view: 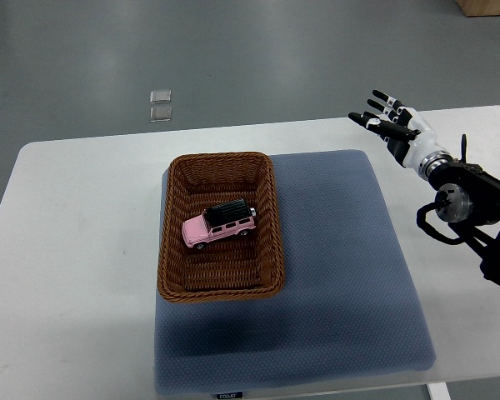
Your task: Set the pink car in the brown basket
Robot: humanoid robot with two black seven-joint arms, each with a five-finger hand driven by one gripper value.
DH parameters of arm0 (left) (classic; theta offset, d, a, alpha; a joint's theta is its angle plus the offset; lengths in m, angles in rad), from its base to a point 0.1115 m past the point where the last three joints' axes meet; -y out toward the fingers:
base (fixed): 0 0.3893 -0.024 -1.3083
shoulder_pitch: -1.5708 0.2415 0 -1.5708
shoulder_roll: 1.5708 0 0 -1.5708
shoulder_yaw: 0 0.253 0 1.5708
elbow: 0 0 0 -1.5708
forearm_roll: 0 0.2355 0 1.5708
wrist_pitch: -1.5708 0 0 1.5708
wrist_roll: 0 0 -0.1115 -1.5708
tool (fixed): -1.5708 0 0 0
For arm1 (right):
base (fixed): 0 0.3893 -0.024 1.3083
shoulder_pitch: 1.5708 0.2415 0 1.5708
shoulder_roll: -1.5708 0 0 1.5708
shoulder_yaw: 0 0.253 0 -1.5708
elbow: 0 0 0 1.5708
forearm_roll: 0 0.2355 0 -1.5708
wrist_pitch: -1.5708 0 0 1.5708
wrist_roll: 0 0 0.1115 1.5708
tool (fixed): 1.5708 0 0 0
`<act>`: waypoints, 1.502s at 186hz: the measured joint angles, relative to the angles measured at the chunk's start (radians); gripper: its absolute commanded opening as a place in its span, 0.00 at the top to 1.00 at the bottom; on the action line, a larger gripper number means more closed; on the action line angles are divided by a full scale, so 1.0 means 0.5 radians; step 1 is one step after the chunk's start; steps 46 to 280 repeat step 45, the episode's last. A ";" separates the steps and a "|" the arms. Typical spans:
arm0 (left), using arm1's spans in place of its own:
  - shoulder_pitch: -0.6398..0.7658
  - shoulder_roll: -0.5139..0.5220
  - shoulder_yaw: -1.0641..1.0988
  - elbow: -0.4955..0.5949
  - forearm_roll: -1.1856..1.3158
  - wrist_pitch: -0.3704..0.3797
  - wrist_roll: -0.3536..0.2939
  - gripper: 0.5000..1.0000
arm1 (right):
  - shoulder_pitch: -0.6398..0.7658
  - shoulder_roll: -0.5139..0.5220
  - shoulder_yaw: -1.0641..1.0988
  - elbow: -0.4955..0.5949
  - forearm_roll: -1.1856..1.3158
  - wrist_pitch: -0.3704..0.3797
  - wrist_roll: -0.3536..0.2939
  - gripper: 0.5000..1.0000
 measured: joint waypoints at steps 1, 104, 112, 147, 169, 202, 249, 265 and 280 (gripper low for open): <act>0.000 0.000 0.000 0.000 0.000 0.000 0.000 0.00 | -0.001 0.000 0.000 -0.001 0.000 0.000 0.000 0.16; 0.000 0.000 -0.001 0.000 0.000 0.000 0.000 0.00 | -0.037 0.023 0.001 -0.049 0.001 0.002 0.003 0.16; 0.000 0.000 -0.001 0.000 0.000 0.000 0.000 0.00 | -0.037 0.023 0.001 -0.049 0.001 0.002 0.003 0.16; 0.000 0.000 -0.001 0.000 0.000 0.000 0.000 0.00 | -0.037 0.023 0.001 -0.049 0.001 0.002 0.003 0.16; 0.000 0.000 -0.001 0.000 0.000 0.000 0.000 0.00 | -0.037 0.023 0.001 -0.049 0.001 0.002 0.003 0.16; 0.000 0.000 -0.001 0.000 0.000 0.000 0.000 0.00 | -0.037 0.023 0.001 -0.049 0.001 0.002 0.003 0.16; 0.000 0.000 -0.001 0.000 0.000 0.000 0.000 0.00 | -0.037 0.023 0.001 -0.049 0.001 0.002 0.003 0.16; 0.000 0.000 -0.001 0.000 0.000 0.000 0.000 0.00 | -0.037 0.023 0.001 -0.049 0.001 0.002 0.003 0.16; 0.000 0.000 -0.001 0.000 0.000 0.000 0.000 0.00 | -0.037 0.023 0.001 -0.049 0.001 0.002 0.003 0.16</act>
